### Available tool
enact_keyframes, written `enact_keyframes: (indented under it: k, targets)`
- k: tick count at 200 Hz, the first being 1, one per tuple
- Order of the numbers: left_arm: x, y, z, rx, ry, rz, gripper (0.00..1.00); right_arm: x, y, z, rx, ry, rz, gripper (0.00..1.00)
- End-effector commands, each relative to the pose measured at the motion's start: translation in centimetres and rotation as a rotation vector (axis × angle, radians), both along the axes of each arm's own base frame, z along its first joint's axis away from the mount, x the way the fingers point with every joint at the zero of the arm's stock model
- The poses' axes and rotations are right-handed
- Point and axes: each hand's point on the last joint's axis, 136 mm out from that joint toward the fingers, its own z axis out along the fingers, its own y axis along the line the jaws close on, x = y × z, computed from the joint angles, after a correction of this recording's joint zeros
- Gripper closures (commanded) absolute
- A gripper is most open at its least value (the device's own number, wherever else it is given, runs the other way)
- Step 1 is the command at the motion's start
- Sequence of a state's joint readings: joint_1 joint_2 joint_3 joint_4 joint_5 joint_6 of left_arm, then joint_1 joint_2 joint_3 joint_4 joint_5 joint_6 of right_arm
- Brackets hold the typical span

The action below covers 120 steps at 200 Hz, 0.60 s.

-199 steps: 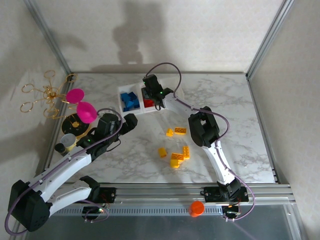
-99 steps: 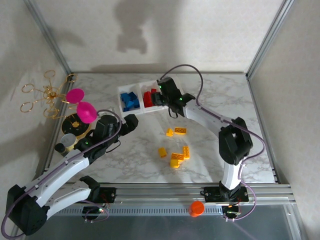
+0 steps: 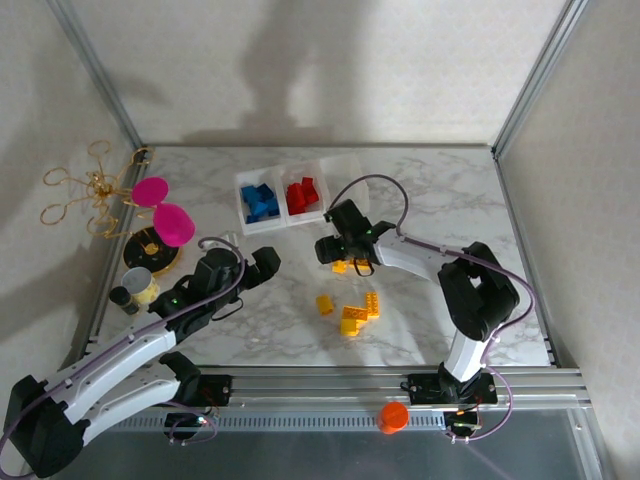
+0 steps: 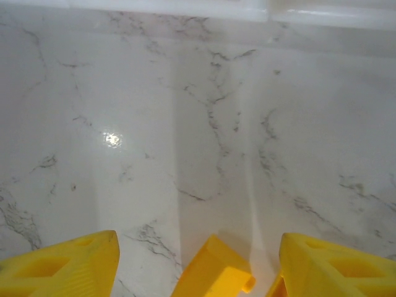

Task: Sort the legos into containers by color
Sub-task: Pick up the lego from the center of the table.

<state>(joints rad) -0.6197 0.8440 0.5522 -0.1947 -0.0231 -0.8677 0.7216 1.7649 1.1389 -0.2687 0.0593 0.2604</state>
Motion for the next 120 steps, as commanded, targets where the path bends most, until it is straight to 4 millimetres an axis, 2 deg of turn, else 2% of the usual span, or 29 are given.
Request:
enact_keyframes:
  k: [1,21,45,65,84,120]
  targets:
    - [-0.2,0.5,-0.3,0.0,0.002,0.028,0.0,0.6,0.9,-1.1,-0.034,-0.018,0.038,0.3]
    - [-0.3,0.6,-0.2,0.001,0.0,0.035,0.0,0.9,1.2,-1.8,-0.054,-0.012,0.049,0.29]
    - [-0.4,0.7,-0.2,0.003,0.002,0.037,0.0,-0.1,1.7,-2.5,-0.053,0.013,0.078,0.29]
    - [-0.5,0.8,-0.4,0.005,0.006,0.038,0.0,-1.0,1.1,-3.3,-0.09,0.032,0.08,0.29]
    - [-0.4,0.7,-0.5,0.007,0.01,0.034,0.0,-1.7,0.8,-3.2,-0.122,0.026,0.079,0.3]
    - [-0.4,0.7,-0.5,0.006,0.009,0.035,0.0,-2.9,-0.4,-3.8,-0.176,0.044,0.053,0.38]
